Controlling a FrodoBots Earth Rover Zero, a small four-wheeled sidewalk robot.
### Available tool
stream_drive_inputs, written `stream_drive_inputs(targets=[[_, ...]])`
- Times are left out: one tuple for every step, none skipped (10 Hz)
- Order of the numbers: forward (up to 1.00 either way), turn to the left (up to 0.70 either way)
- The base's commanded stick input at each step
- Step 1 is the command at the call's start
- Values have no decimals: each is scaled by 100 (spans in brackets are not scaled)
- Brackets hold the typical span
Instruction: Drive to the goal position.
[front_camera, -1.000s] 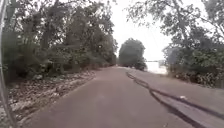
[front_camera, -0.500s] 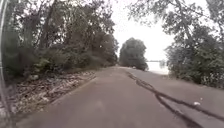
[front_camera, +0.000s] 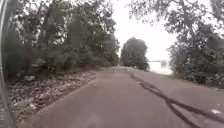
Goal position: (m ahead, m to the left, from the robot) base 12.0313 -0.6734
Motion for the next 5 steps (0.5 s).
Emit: stream_drive_inputs(targets=[[70, 0], [70, 0], [70, 0], [70, 0], [70, 0]])
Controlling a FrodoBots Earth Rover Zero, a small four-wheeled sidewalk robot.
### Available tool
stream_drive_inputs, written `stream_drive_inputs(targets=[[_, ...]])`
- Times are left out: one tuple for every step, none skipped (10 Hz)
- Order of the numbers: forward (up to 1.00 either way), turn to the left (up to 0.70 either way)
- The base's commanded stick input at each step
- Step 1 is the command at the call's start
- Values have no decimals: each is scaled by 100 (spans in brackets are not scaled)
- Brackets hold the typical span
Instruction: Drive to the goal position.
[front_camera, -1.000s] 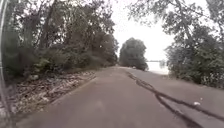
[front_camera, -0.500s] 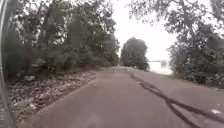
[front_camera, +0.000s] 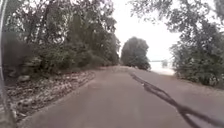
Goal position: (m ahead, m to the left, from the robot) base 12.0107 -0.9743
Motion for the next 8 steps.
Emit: stream_drive_inputs(targets=[[70, 0], [70, 0], [70, 0], [70, 0], [70, 0], [70, 0], [70, 0], [70, 0]])
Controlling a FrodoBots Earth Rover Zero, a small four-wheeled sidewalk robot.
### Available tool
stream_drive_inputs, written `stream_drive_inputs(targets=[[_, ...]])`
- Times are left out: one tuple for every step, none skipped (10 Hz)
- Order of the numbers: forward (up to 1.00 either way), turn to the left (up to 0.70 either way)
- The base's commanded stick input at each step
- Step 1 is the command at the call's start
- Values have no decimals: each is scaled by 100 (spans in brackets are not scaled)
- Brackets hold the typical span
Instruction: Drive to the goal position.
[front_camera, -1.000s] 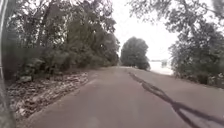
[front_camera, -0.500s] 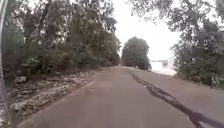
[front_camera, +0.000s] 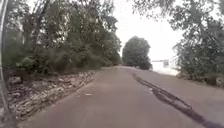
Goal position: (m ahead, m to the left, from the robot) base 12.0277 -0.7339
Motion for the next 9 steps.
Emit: stream_drive_inputs(targets=[[70, 0], [70, 0], [70, -35], [70, -35], [70, -32], [70, -10], [70, 0], [70, 0], [70, 0]])
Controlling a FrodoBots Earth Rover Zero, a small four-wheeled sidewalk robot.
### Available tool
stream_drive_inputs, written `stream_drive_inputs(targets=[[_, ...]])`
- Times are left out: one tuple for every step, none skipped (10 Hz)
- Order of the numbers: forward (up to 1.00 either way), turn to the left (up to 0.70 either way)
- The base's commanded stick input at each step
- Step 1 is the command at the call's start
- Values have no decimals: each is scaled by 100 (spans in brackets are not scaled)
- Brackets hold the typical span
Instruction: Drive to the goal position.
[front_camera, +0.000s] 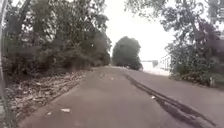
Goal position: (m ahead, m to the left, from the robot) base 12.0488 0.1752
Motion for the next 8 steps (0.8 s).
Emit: stream_drive_inputs(targets=[[70, 0], [70, 0], [70, 0], [70, 0], [70, 0], [70, 0], [70, 0], [70, 0]])
